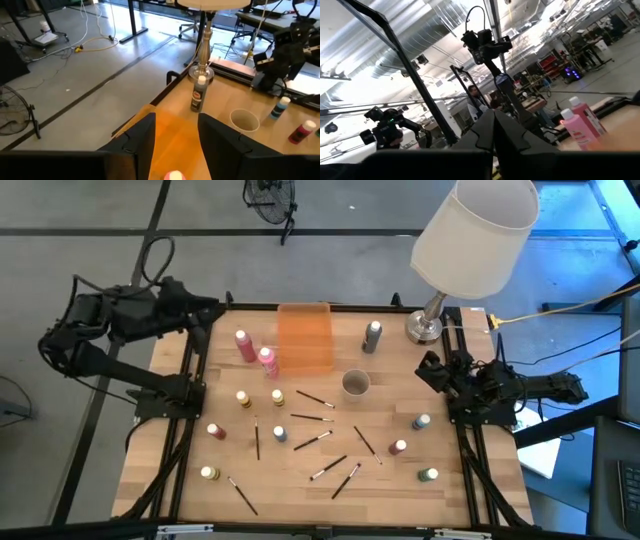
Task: Pick & Place Paint Supplies
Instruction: Put the large red paint bottle into the orange bin
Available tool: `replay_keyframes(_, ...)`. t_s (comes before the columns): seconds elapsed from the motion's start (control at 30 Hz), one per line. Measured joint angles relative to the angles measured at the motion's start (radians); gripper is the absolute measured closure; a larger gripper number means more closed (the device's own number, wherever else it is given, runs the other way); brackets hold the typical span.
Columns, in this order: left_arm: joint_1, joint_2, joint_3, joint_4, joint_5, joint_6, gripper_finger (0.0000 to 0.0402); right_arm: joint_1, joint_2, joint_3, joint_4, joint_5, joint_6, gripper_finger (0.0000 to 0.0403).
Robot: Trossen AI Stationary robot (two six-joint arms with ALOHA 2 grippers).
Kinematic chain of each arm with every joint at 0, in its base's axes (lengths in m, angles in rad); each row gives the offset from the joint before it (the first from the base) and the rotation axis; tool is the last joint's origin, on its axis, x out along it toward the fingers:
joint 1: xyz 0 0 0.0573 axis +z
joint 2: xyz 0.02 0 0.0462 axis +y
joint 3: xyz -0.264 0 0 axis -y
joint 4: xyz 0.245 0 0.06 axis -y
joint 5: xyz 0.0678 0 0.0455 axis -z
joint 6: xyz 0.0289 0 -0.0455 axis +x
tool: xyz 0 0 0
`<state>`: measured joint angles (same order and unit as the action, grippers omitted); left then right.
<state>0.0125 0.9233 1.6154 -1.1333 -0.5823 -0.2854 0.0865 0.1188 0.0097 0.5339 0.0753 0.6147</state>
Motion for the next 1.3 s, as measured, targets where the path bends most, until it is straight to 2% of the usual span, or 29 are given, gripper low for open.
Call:
replay_keyframes(0.27,0.064,0.099,0.237,-0.118,0.085,0.025,0.0258,0.027,0.000,0.000,0.010,0.002,0.011,0.0389)
replay_keyframes(0.43,0.083,0.116,0.290,-0.160,0.087,0.026,0.0258,0.034,0.000,0.000,0.043,0.011,0.077,0.0376)
replay_keyframes(0.57,0.083,0.116,0.290,-0.192,0.088,0.013,0.0258,0.034,0.000,0.000,0.079,0.030,0.081,0.0332)
replay_keyframes(0.7,0.083,0.119,0.290,-0.207,0.007,0.011,0.0258,0.034,0.000,0.000,0.077,0.054,0.058,0.0269)
replay_keyframes(0.77,0.083,0.119,0.290,-0.208,0.007,0.004,0.0258,0.034,0.000,0.000,0.077,0.055,0.042,0.0240)
replay_keyframes(0.97,0.083,0.118,0.270,-0.213,0.114,-0.016,0.0258,0.034,0.000,0.000,0.077,0.055,0.026,0.0190)
replay_keyframes(1.07,0.083,0.131,0.268,-0.201,0.142,-0.065,0.0258,0.033,0.000,0.000,0.077,0.055,0.019,0.0184)
replay_keyframes(1.2,0.083,0.155,0.278,-0.151,0.269,-0.177,0.0258,0.030,0.000,0.000,0.079,0.055,-0.022,0.0183)
replay_keyframes(1.3,0.097,0.193,0.334,-0.151,0.285,-0.244,0.0258,0.030,0.000,0.000,0.090,0.055,-0.024,0.0183)
